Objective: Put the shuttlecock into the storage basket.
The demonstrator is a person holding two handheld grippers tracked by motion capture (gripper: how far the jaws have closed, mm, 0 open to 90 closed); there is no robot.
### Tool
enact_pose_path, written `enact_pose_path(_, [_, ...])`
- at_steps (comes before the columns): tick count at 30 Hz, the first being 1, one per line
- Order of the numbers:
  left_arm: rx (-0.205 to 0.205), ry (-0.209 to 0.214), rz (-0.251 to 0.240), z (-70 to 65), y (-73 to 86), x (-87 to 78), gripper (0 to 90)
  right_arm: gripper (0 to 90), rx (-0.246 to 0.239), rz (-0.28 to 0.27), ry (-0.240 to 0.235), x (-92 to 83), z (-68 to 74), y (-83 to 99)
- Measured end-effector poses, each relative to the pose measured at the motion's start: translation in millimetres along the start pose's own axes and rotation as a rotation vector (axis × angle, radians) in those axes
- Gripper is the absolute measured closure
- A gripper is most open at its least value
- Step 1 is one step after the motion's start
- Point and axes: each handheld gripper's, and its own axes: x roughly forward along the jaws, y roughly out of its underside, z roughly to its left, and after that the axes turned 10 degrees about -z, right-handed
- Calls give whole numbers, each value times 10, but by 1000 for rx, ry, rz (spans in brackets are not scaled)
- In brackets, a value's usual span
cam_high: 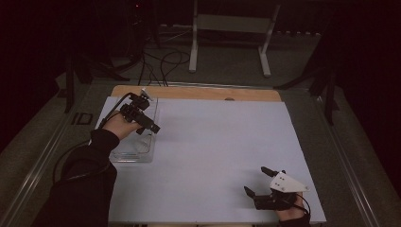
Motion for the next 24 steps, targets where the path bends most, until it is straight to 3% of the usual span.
enact_pose_path(4, [23,4,-12,-74,-17,4,1,98,0,-1,-1,0,1,1])
enact_pose_path(10, [18,60,-36,-145,-41,6,1,98,2,-2,0,-2,-1,0])
enact_pose_path(16, [34,65,-41,-200,-50,20,1,98,2,-1,-1,-1,-3,1])
enact_pose_path(24, [67,115,-72,-340,-37,80,1,98,7,-2,-3,-2,-11,5])
